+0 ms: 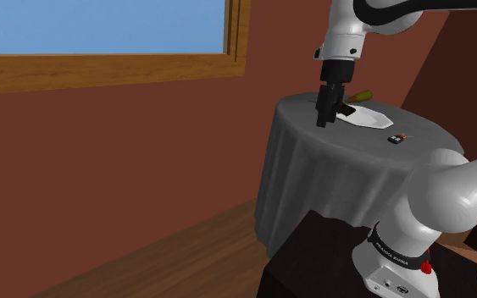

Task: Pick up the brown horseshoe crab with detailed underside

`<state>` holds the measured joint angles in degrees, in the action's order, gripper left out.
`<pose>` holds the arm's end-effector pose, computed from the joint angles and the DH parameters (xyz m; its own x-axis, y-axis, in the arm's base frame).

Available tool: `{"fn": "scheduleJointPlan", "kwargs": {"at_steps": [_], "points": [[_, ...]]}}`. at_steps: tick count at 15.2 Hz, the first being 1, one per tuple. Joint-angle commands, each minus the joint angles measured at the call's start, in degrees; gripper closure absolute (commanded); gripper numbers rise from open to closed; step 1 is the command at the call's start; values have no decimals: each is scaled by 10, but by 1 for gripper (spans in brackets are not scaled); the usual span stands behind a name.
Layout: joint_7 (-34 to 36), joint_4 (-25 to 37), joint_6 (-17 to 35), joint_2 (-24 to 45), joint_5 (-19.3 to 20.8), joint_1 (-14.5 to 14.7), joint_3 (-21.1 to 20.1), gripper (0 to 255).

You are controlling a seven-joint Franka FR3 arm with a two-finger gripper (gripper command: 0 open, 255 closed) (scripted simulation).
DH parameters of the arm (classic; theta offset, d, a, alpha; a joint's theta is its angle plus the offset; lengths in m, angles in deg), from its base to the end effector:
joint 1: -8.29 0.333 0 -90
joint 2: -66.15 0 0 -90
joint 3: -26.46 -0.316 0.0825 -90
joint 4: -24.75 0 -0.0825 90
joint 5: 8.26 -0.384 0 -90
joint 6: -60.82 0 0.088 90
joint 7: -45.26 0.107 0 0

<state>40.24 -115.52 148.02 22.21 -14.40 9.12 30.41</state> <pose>0.3010 -0.0085 0.5384 0.9873 0.0646 -0.1451 0.0399 -0.9851 -0.1670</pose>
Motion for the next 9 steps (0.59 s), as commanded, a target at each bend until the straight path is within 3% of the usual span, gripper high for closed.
{"fn": "scheduleJointPlan", "kwargs": {"at_steps": [1,9], "points": [[0,0,0,0,0,0,0,0],[93,60,52,95,-2,-90,66,0]]}}
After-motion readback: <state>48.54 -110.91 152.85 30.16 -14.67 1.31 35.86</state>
